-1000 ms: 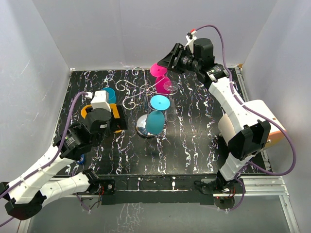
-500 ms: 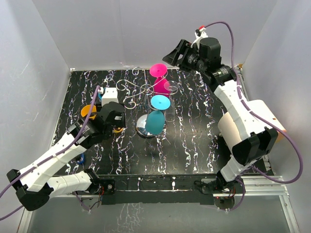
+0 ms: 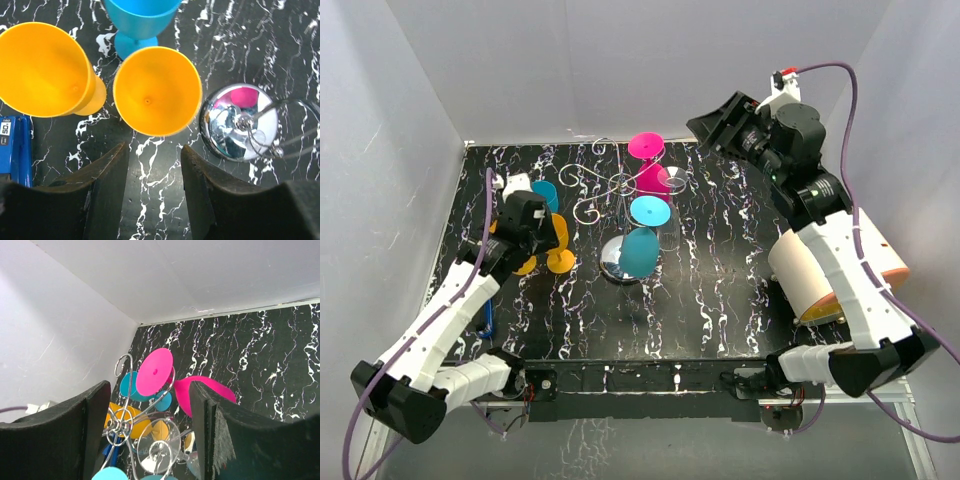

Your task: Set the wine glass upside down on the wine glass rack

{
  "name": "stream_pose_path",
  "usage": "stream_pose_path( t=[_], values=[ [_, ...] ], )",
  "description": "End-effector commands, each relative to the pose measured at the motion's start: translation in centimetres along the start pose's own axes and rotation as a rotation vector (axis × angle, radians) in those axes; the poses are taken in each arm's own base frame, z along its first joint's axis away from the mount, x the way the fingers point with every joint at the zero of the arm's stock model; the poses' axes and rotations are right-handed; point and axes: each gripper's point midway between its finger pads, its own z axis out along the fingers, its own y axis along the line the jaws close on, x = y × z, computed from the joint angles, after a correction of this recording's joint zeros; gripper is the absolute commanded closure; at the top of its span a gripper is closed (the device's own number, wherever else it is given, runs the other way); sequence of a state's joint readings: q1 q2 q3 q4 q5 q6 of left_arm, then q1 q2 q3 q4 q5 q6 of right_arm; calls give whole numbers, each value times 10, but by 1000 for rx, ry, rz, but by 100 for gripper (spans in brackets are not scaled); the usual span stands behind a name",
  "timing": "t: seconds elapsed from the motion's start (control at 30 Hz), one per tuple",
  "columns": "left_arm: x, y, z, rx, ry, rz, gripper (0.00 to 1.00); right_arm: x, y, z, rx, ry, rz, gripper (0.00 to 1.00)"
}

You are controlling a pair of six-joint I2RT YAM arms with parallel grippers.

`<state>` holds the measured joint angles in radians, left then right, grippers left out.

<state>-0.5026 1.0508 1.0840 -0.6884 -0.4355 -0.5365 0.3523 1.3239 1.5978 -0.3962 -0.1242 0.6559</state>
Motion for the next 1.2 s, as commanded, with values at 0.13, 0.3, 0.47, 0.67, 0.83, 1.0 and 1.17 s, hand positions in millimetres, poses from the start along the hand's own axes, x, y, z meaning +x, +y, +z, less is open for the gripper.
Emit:
stream_pose_path(
  t=[0.13, 0.3, 0.47, 0.67, 0.83, 1.0, 1.17],
  values=[
    [10, 26, 27, -67, 93, -186, 55, -19, 2, -49, 11, -129, -25, 38],
    [19, 27, 37, -67, 104, -210, 54, -28, -1, -76, 30, -200, -39, 38],
    [16, 22, 44, -52, 92, -224, 58, -33, 6, -96, -9, -255, -49, 40],
    [20, 23, 48, -58, 94, -228, 65, -32, 7, -110, -29, -289, -55, 40],
    [27, 25, 49, -59, 110, -218, 74, -32, 11, -117, -46, -291, -57, 40],
    [28, 25, 49, -53, 113, -205, 78, -40, 21, -134, -97, -353, -67, 41],
    [36, 24, 55, -57, 148, -193, 90, -44, 22, -146, -98, -378, -73, 41]
  ],
)
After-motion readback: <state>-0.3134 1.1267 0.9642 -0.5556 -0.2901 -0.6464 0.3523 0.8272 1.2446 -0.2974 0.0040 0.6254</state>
